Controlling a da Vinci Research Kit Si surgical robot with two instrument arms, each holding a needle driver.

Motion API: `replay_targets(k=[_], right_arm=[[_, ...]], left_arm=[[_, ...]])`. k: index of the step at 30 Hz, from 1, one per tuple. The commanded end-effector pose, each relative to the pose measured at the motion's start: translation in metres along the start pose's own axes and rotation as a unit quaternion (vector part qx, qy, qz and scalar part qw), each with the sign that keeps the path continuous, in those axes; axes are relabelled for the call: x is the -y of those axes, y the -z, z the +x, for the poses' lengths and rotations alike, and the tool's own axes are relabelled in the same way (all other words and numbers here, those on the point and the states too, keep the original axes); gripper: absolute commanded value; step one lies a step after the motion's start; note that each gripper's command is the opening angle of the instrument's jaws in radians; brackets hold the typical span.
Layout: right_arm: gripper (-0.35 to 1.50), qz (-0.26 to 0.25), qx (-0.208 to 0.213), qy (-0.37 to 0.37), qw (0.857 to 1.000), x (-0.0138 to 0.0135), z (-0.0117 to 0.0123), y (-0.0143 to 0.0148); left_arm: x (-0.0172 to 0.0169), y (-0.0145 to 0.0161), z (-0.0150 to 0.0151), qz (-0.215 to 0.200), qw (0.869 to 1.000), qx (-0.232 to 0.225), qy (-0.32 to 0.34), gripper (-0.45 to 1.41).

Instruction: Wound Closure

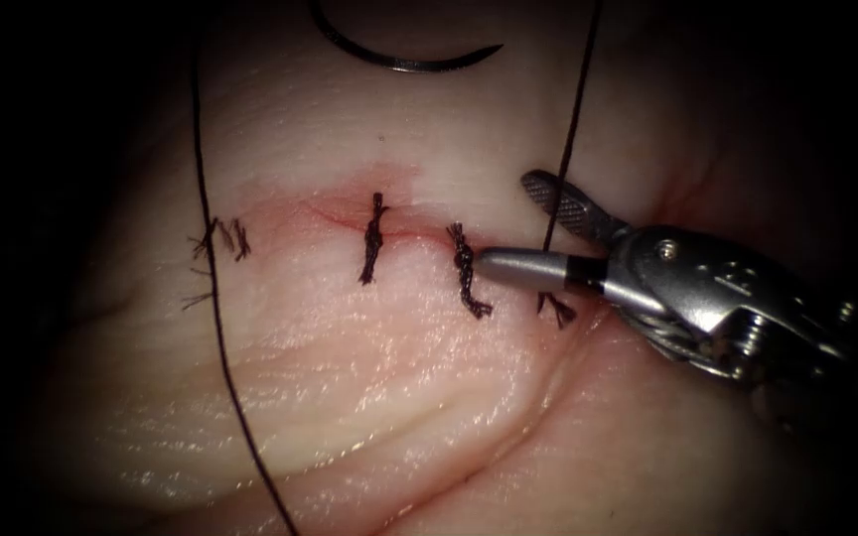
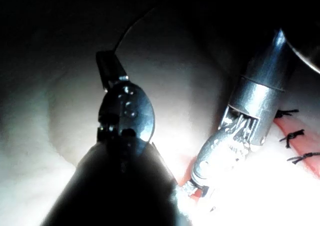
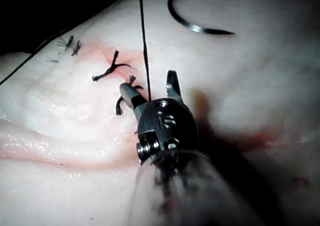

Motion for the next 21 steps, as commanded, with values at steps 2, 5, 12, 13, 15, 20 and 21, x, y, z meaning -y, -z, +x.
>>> replay_targets(k=[2,5,12,13,15,20,21], right_arm=[[1.15,0.0,-0.003,0.006,1.0,0.0004,-0.0001,-0.0014],[1.16,0.0,-0.002,0.009,1.0,0.0005,0.0,-0.0018],[1.15,0.001,-0.002,0.022,1.0,0.0009,-0.0001,-0.003],[1.15,0.001,-0.001,0.022,1.0,0.0009,-0.0002,-0.003],[0.91,0.002,0.002,0.023,1.0,0.001,-0.0002,-0.0032],[-0.35,0.006,0.006,0.023,1.0,0.001,-0.0001,-0.0031],[-0.35,-0.004,-0.012,0.029,1.0,0.0007,0.0001,-0.0031]], left_arm=[[0.0002,-0.0008,0.0,0.0,1.0,-0.002,-0.001,-0.45],[-0.0001,-0.0007,0.0002,-0.001,1.0,-0.004,0.0,-0.45],[-0.001,-0.0014,0.0009,-0.008,1.0,-0.016,0.001,-0.45],[-0.0011,-0.0014,0.0009,-0.01,1.0,-0.016,-0.002,-0.45],[-0.0014,-0.0016,0.0012,-0.012,1.0,-0.018,-0.001,-0.45],[-0.002,-0.0017,0.0015,-0.017,1.0,-0.02,-0.001,-0.45],[-0.0023,-0.0017,0.0016,-0.019,1.0,-0.019,-0.002,-0.45]])
